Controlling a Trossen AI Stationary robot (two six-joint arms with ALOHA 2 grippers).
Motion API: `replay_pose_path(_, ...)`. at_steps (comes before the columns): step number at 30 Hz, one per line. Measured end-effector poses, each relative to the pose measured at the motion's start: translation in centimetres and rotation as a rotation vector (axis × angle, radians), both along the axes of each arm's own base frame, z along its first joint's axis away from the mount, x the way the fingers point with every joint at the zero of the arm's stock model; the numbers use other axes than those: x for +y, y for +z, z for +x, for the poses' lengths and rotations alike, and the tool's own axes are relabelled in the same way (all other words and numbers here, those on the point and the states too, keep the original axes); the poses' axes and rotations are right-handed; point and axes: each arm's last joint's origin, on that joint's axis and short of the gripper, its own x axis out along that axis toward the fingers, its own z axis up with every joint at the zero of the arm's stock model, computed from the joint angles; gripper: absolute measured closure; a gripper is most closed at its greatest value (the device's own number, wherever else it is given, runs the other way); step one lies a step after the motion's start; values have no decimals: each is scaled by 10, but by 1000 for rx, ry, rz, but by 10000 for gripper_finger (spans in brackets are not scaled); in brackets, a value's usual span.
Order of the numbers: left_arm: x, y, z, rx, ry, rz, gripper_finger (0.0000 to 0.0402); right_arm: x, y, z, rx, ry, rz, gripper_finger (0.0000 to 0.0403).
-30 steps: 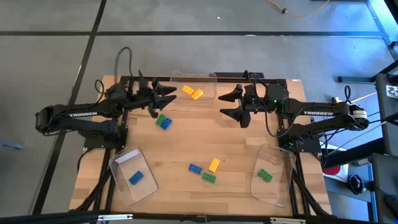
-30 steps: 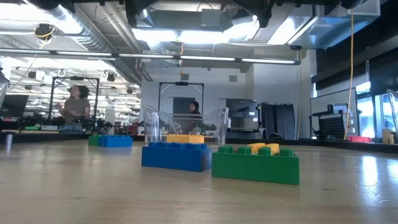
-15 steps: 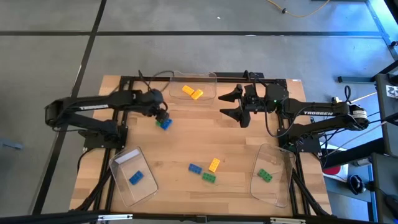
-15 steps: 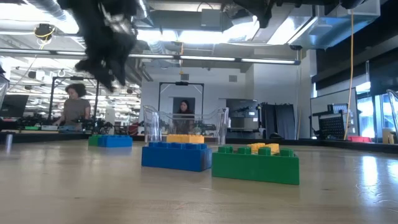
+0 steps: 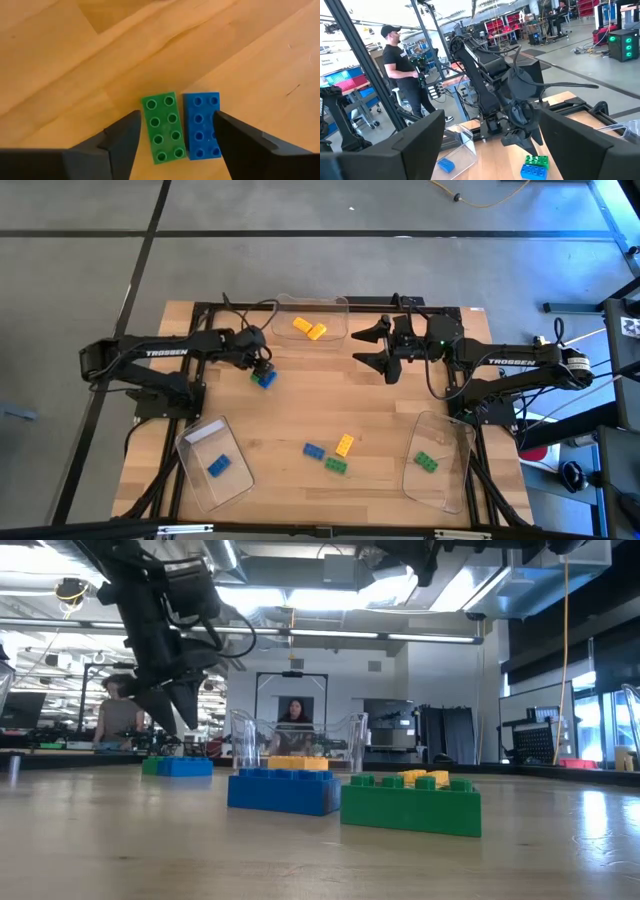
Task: Sort & place blocks by color
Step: Put the top green game piece into the bottom right transparent bin
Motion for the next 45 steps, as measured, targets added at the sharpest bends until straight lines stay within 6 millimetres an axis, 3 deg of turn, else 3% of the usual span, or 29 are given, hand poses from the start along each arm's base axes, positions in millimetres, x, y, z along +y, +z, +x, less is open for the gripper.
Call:
replay_pose_path(10, 4, -10, 2, 53, 20, -8, 114, 0, 0, 0, 3, -1, 1, 79)
replay_pose_path(18, 9, -32, 12, 130, 46, -37, 116, 0, -1, 0, 4, -2, 1, 79)
replay_pose_path(35, 10, -53, 15, 218, 77, -109, 121, 0, -1, 0, 8, -2, 2, 79)
replay_pose_path(39, 10, -54, 15, 220, 73, -109, 152, 0, -1, 0, 8, -2, 2, 79)
replay_pose_path(45, 8, -47, 12, 210, 17, -92, 252, 0, -1, 0, 8, -1, 2, 79)
